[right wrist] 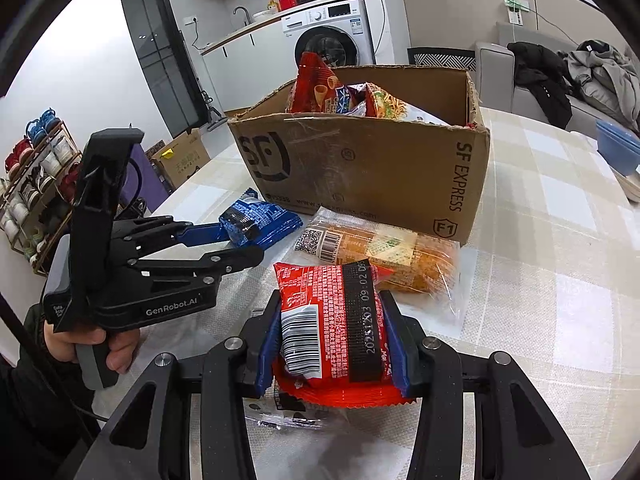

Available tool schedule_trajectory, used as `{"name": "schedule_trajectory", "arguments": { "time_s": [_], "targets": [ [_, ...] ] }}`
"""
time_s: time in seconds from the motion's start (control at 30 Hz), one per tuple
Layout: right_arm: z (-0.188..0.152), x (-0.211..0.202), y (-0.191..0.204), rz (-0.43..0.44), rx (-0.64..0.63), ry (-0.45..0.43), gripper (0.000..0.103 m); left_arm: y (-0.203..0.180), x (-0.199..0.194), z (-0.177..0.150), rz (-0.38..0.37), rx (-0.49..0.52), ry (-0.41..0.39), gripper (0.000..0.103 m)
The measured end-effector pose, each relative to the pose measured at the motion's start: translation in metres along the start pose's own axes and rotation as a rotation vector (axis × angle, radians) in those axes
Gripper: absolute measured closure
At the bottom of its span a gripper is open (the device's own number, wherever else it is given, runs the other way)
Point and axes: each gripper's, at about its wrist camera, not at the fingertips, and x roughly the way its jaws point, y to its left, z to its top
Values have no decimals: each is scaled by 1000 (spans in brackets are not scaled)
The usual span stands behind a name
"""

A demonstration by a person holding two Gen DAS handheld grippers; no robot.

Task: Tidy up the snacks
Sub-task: 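Grasp the red wafer pack with the right gripper while the left gripper grasps the blue biscuit pack, then lift and carry the blue pack and red pack over the cardboard box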

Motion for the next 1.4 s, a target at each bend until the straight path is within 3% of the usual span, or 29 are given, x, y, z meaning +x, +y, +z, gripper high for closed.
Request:
{"name": "schedule_trajectory", "arguments": {
  "time_s": [0.37,0.6,0.67,0.73,0.8,0.97,1.03,1.07,1.4],
  "targets": [
    [0,-1,-4,-1,11,-14,57,-6,-16,-8,-35,13,-47,66],
    [0,0,-5,-2,12,-13,57,-7,-14,-9,-33,31,-26,64],
    [0,0,-5,0,12,-13,57,-8,-14,-9,-21,39,-28,55],
    [0,0,-5,-1,14,-12,57,-11,-12,-8,-10,53,-25,36],
    [-1,0,-6,0,17,-12,57,-13,-10,-5,3,66,-24,29],
    [-1,-1,-10,-5,24,-13,57,-15,1,4,6,66,-3,33],
    [0,-3,-11,-8,27,-15,57,-15,4,4,-31,66,14,56],
    [0,-4,-12,-10,28,-18,57,-14,5,5,-43,65,12,59],
    [2,-13,-11,-3,37,-71,57,-14,-19,-5,-44,60,-51,61]
  ]
}}
